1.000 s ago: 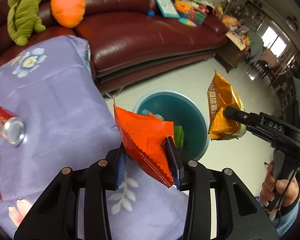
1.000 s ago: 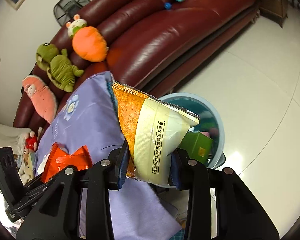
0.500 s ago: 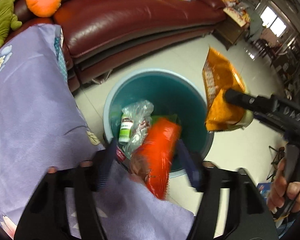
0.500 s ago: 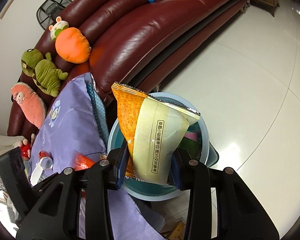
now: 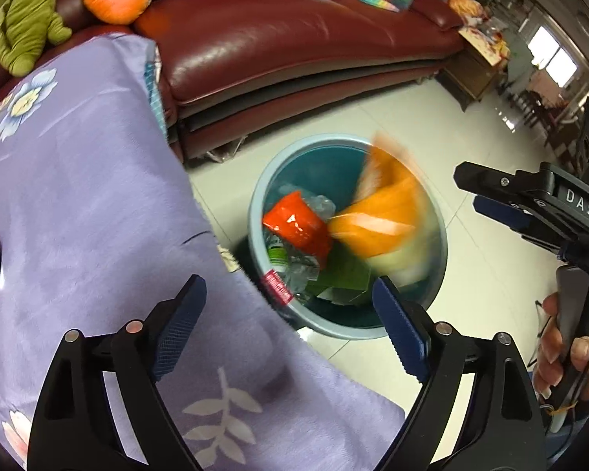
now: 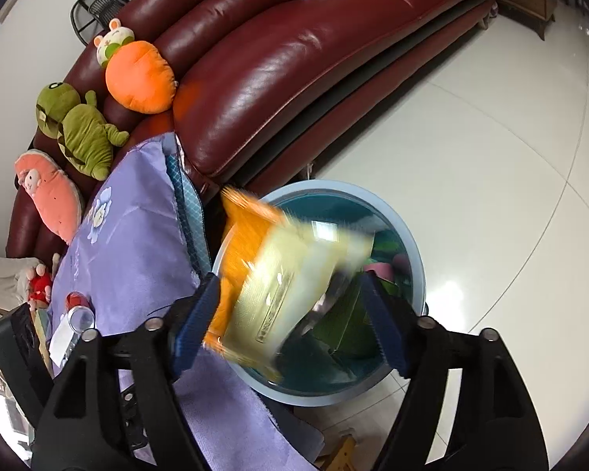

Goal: Collect trash
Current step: 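Open the left tool to drop the wrapper while the right tool drops the snack bag, then move both tools back over the trash on the table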

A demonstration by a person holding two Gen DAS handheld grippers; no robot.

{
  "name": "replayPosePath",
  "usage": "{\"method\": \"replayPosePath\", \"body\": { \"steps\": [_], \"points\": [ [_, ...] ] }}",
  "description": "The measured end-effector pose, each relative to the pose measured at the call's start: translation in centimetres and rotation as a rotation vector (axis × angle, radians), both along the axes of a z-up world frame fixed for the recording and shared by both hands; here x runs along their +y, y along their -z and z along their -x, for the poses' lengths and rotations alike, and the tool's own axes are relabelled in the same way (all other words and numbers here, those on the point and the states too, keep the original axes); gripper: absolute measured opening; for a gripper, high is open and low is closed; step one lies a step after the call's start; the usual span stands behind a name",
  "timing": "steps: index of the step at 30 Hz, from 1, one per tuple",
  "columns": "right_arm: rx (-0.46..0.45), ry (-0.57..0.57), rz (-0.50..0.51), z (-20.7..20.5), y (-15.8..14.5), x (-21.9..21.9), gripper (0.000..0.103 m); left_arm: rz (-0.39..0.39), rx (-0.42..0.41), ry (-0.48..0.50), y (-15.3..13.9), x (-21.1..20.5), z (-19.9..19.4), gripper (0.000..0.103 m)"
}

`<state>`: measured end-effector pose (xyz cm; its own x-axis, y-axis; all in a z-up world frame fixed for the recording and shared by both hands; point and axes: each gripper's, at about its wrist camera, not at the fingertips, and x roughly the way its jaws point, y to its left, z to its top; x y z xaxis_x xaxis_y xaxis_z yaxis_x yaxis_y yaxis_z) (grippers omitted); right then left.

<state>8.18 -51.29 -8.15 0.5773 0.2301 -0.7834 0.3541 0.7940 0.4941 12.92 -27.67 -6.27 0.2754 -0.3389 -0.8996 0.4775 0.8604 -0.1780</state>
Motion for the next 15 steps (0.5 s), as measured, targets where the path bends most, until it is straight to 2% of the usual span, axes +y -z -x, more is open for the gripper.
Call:
{"method": "replayPosePath", "body": {
  "steps": [8,15],
  "points": [
    [0.042,0.002,0.046,1.1,-0.8,1.1,0.076,0.005,0.022,-0.010,0.0,1.9,1.0,0.088],
    [0.066,0.007,0.067,2.6,-1.7,2.3,0.078,0.028,0.012,-0.021,-1.3,3.6,2.3,0.088]
  ]
}}
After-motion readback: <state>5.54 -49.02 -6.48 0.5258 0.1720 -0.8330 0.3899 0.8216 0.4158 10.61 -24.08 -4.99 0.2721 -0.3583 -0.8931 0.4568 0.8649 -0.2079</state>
